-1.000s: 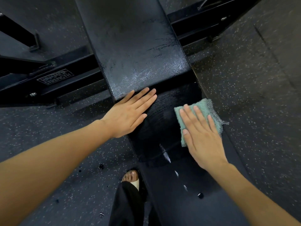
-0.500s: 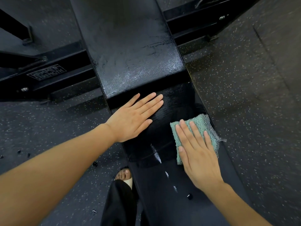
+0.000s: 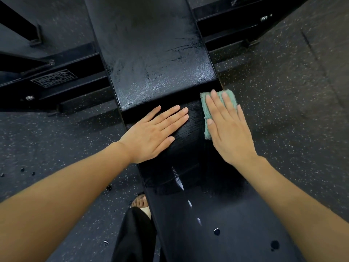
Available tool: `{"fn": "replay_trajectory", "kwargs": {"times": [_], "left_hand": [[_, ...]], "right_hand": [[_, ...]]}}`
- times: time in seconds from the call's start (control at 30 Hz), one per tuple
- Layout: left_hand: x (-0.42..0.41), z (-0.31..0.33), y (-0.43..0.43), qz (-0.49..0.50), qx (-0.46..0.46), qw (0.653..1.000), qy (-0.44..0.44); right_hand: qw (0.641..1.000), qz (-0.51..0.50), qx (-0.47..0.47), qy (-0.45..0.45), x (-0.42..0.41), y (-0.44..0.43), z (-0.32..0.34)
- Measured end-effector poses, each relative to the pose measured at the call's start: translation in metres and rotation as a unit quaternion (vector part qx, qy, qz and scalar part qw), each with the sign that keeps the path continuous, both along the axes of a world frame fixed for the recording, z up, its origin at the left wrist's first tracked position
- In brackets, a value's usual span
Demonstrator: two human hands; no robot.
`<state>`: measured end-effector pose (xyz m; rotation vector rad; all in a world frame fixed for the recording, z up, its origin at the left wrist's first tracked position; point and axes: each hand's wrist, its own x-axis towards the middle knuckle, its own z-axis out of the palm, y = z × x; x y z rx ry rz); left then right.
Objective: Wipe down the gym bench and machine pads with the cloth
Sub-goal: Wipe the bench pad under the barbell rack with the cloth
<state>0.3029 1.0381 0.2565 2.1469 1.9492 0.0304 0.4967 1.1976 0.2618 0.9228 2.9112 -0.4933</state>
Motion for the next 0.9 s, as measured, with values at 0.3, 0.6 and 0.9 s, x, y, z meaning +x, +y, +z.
{"fn": "replay_trajectory", "kwargs": {"times": [0.3, 0.6, 0.9], "left_hand": [[0.001, -0.001, 0.0, 0.006, 0.001, 1.0, 0.008], [0.002, 0.001, 0.001, 0.008, 0.0, 1.0, 0.006], [0.003, 0.003, 0.002, 0.01, 0.002, 1.0, 0.006]], "right_hand": [[1.0, 0.004, 0.021, -0.012, 0.07, -0.052, 0.003], [1.0, -0.015, 0.019, 0.002, 0.014, -0.031, -0.004], [0.999, -0.049, -0.007, 0.013, 0.039, -0.102, 0.006]]}}
